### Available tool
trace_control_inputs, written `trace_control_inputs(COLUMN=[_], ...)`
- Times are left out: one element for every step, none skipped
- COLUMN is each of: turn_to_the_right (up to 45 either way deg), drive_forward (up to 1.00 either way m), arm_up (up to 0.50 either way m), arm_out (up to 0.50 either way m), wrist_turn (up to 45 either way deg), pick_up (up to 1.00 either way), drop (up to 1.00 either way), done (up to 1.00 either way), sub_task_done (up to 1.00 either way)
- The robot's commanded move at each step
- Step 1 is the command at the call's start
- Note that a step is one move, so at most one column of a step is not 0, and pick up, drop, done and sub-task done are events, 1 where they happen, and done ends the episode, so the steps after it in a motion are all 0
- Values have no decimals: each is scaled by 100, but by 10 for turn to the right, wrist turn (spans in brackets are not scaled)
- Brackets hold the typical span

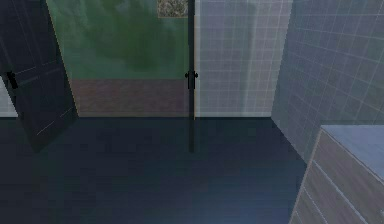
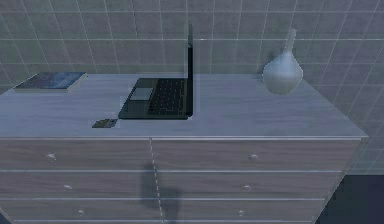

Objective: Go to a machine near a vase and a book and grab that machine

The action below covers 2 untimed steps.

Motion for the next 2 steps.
trace_control_inputs(turn_to_the_right=[0,0], drive_forward=[0,0], arm_up=[50,38], arm_out=[0,0], wrist_turn=[0,0], pick_up=[0,0], drop=[0,0], done=[0,0], sub_task_done=[0,0])
